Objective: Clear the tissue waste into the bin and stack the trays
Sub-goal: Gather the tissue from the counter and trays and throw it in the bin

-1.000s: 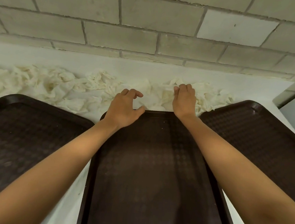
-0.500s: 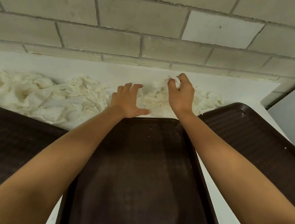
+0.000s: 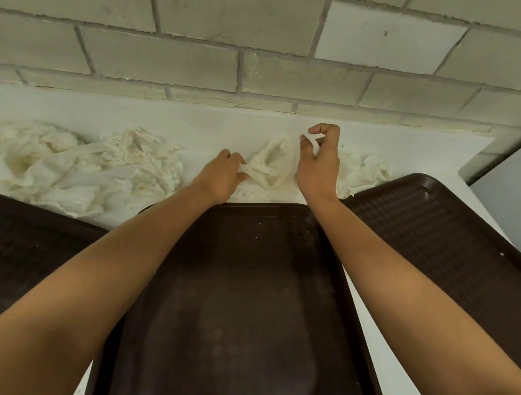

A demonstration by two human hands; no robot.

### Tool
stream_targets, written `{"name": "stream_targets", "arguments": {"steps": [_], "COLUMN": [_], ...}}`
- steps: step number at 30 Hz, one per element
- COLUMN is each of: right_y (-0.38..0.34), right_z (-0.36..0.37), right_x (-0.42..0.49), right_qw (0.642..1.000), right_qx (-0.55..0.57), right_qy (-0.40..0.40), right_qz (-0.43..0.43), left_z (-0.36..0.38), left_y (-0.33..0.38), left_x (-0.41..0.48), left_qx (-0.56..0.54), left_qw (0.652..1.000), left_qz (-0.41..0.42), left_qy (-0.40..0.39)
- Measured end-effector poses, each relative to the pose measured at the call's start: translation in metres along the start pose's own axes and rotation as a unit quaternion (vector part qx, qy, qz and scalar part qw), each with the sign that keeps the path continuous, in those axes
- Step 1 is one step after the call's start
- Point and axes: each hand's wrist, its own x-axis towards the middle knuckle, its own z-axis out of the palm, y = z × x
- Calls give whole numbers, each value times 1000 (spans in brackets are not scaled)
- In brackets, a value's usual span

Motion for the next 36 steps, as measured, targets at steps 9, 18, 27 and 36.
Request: {"name": "stream_targets", "arguments": {"steps": [9, 18, 27, 36], "right_y": [-3, -15, -21, -28], "right_z": [0, -5, -9, -9], "right_x": [-2, -2, -7, -14], "right_qw": [1000, 999, 997, 999], "right_qx": [-29, -33, -68, -43], "right_qy": [4, 40, 24, 5], "right_qz": [-12, 13, 16, 1], "left_z": [-18, -37, -60, -81], "left_y": [-1, 3, 11, 30], "left_x": [-11, -15, -19, -31], "left_qx": [-45, -151, -180, -237], "left_qw": [993, 974, 950, 931], "left_qz": [14, -1, 4, -32], "left_qy": [107, 167, 256, 276]}}
